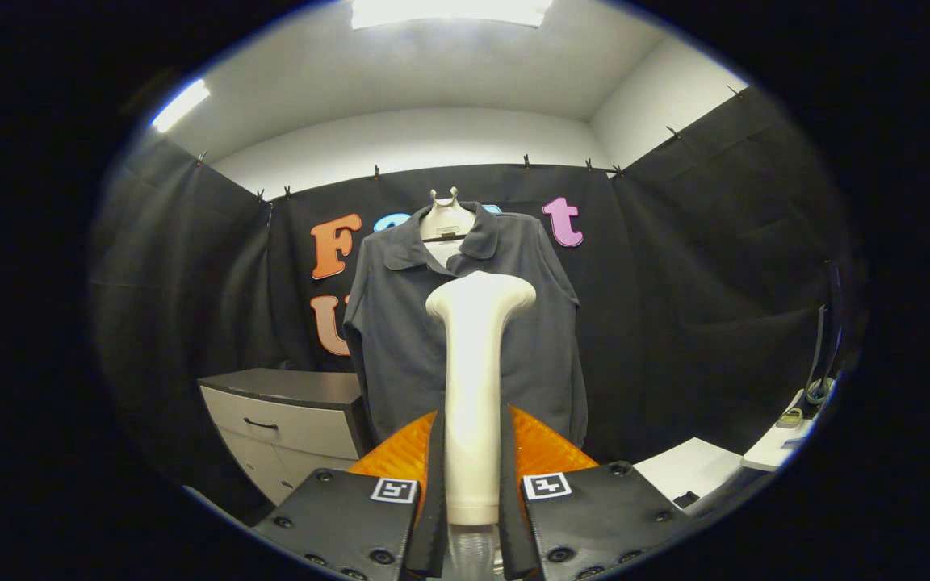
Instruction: Iron the clothes twice with a garment steamer, once on the left side and once on the right side.
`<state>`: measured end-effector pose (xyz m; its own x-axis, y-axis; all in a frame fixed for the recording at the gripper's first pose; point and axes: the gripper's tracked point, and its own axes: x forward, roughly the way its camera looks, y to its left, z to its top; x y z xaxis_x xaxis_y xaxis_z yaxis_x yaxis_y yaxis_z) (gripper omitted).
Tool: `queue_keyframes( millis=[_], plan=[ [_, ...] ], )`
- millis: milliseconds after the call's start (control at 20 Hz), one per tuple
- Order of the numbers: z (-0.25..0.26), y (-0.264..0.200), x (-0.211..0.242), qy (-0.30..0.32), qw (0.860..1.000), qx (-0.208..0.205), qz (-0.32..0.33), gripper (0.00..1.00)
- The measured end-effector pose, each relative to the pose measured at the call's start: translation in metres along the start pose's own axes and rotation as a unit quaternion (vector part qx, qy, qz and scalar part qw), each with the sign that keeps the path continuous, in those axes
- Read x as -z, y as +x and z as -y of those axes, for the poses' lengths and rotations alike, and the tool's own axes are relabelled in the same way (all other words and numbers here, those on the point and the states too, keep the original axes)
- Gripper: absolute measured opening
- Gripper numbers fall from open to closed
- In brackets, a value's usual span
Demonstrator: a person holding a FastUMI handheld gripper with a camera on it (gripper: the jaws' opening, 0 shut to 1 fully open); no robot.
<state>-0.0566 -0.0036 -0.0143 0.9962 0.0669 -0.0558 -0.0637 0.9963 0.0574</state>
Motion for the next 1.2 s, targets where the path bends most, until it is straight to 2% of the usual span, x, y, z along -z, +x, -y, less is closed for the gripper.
queue_keyframes(
  millis=[650,800,1000,1200],
  plan=[
    [-0.014,0.009,-0.006,-0.008,1.000,-0.013,0.010,0.34],
    [-0.032,0.034,-0.009,-0.017,0.999,-0.031,0.009,0.34],
    [-0.071,0.091,-0.007,-0.008,0.997,-0.071,-0.001,0.34],
    [-0.097,0.143,-0.007,-0.002,0.997,-0.083,-0.009,0.34]
  ],
)
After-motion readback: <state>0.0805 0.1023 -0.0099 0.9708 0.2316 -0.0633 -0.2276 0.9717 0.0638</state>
